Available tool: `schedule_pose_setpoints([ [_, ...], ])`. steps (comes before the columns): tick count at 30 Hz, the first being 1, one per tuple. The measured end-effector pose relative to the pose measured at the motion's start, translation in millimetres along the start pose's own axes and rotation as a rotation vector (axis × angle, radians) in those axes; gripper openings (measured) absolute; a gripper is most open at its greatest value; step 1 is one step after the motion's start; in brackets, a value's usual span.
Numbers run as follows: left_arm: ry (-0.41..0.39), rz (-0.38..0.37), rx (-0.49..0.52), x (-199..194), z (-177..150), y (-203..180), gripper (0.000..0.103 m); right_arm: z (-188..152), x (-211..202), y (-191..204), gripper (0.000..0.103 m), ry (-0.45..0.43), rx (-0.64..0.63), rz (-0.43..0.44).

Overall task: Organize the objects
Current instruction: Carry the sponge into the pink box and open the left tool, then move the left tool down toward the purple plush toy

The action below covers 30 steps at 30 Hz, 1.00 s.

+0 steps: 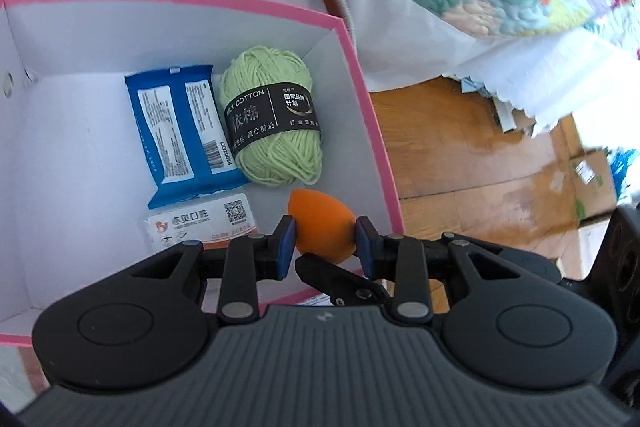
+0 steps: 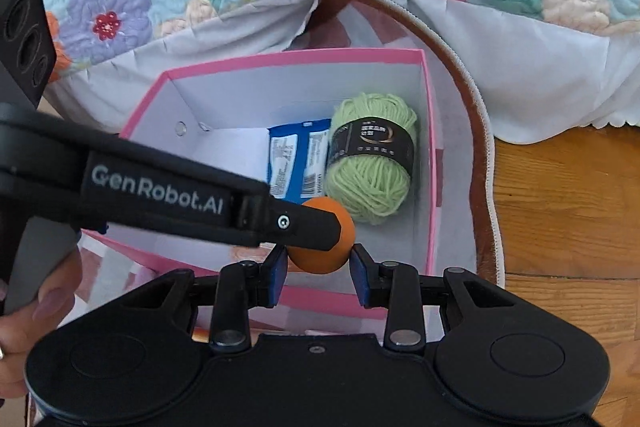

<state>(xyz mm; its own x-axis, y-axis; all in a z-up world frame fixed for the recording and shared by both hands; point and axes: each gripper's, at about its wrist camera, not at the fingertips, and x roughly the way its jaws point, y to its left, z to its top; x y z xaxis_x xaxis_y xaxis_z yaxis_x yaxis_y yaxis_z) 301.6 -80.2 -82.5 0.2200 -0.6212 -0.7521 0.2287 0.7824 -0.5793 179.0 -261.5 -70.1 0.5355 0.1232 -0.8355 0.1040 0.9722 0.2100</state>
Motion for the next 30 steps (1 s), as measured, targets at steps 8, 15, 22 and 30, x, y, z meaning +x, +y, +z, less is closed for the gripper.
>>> schedule_pose_setpoints([
  [8,0.017,0.027,-0.081,25,0,14,0.031,8,7,5,0.047,0.04,-0.078,-0.052],
  [15,-0.024,0.076,-0.023,4,-9,-5,0.036,-3,-24,-2,0.054,-0.053,-0.063,-0.041],
  [22,-0.077,0.156,0.064,-58,-29,-28,0.06,-17,-85,10,0.06,-0.118,-0.151,0.023],
  [30,-0.097,0.212,0.107,-134,-65,-40,0.065,-27,-142,31,0.075,-0.16,-0.223,0.053],
])
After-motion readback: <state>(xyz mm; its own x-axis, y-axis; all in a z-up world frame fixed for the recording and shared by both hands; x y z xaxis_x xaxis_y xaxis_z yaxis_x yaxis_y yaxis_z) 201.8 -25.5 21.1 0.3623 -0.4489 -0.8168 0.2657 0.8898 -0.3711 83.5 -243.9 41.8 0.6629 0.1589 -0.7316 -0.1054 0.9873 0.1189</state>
